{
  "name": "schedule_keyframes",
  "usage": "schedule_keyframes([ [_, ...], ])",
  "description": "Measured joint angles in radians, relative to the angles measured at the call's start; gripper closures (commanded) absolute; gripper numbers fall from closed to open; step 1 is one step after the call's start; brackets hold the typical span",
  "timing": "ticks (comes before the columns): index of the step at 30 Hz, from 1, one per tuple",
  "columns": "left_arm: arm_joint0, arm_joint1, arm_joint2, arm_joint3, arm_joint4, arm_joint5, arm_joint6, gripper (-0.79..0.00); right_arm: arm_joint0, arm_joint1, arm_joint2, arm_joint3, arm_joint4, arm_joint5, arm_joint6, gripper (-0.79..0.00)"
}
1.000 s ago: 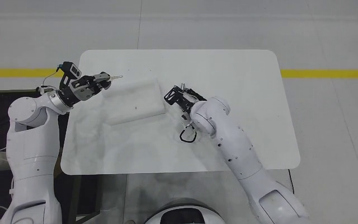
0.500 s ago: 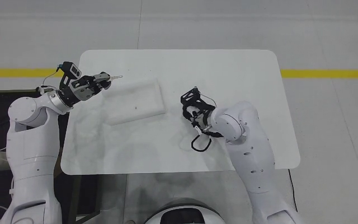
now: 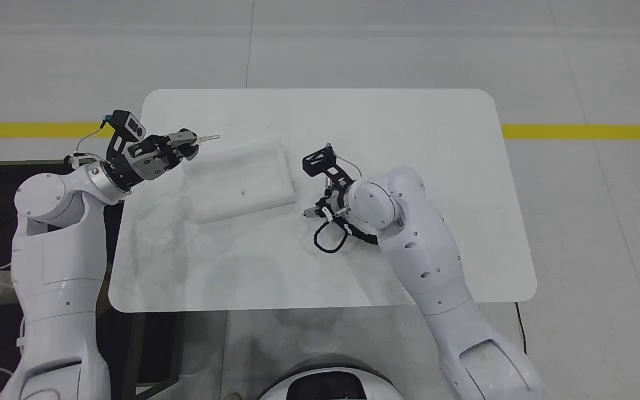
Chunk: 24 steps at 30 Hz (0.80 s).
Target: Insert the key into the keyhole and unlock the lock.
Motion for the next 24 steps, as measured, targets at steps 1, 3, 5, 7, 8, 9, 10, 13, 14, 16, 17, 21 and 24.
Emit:
schedule_keyframes([
  [1,0.000,0.000,0.000,0.000,0.000,0.000,0.000,0.000,0.008,-0.003,0.001,0.016,0.001,0.001,-0.002,-0.554],
  [3,0.000,0.000,0.000,0.000,0.000,0.000,0.000,0.000,0.022,-0.008,0.004,0.049,0.002,0.001,-0.009,-0.486],
  [5,0.000,0.000,0.000,0.000,0.000,0.000,0.000,0.000,0.034,-0.014,0.005,0.080,-0.002,0.004,-0.013,-0.413],
  [7,0.000,0.000,0.000,0.000,0.000,0.000,0.000,0.000,0.044,-0.018,0.008,0.106,-0.006,0.006,-0.016,-0.376],
  [8,0.000,0.000,0.000,0.000,0.000,0.000,0.000,0.000,0.050,-0.021,0.008,0.120,-0.012,0.008,-0.018,-0.366],
  [9,0.000,0.000,0.000,0.000,0.000,0.000,0.000,0.000,0.052,-0.024,0.008,0.129,-0.016,0.009,-0.020,-0.339],
  [10,0.000,0.000,0.000,0.000,0.000,0.000,0.000,0.000,0.055,-0.026,0.009,0.137,-0.018,0.009,-0.022,-0.320],
  [13,0.000,0.000,0.000,0.000,0.000,0.000,0.000,0.000,0.062,-0.031,0.017,0.164,-0.029,0.008,-0.031,0.000],
  [14,0.000,0.000,0.000,0.000,0.000,0.000,0.000,0.000,0.065,-0.033,0.020,0.172,-0.040,0.012,-0.034,0.000],
  [16,0.000,0.000,0.000,0.000,0.000,0.000,0.000,0.000,0.066,-0.036,0.023,0.179,-0.051,0.011,-0.036,0.000],
  [17,0.000,0.000,0.000,0.000,0.000,0.000,0.000,0.000,0.064,-0.037,0.028,0.175,-0.053,0.007,-0.038,0.000],
  [21,0.000,0.000,0.000,0.000,0.000,0.000,0.000,0.000,0.029,-0.034,0.060,0.076,-0.065,-0.021,-0.045,0.000],
  [24,0.000,0.000,0.000,0.000,0.000,0.000,0.000,0.000,-0.038,-0.025,0.095,-0.075,-0.085,-0.048,-0.035,0.000],
])
